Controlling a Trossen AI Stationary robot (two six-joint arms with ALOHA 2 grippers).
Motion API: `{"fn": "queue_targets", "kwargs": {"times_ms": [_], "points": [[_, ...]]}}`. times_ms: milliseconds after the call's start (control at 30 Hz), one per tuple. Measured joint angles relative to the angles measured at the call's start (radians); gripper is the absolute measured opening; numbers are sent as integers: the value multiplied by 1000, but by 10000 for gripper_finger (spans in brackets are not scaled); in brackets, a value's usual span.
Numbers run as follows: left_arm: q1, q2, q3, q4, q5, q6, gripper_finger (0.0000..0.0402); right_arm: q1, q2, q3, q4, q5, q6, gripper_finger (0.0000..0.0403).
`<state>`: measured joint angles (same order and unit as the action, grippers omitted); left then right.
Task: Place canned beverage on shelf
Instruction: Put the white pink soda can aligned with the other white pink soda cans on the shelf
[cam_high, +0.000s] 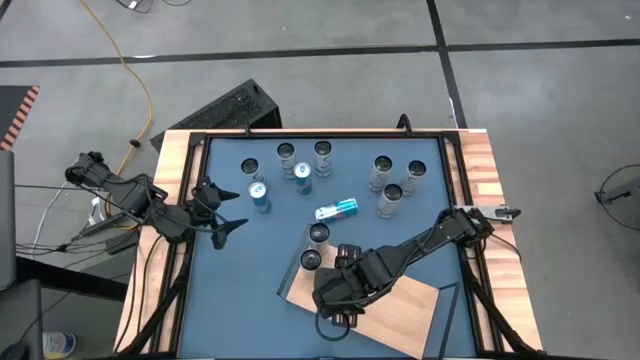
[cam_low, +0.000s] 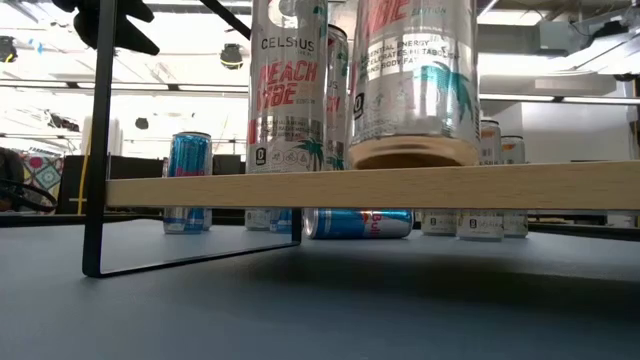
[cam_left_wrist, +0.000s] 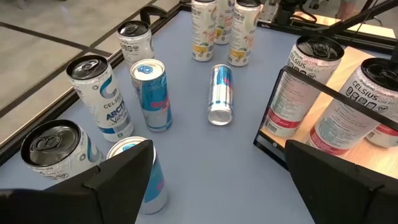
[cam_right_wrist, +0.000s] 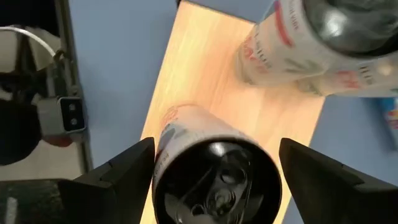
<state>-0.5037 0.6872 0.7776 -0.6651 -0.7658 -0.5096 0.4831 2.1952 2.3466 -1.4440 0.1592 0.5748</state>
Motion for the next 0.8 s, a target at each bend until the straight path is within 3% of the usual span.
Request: {"fn": "queue_targets", "kwargs": {"times_ms": [300, 800], "points": [[0, 0, 0, 0, 0, 1, 348, -45, 0, 9, -13, -112, 67, 327], [0, 0, 0, -9, 0, 1, 348, -42, -27, 9, 9, -67, 72, 327]]}}
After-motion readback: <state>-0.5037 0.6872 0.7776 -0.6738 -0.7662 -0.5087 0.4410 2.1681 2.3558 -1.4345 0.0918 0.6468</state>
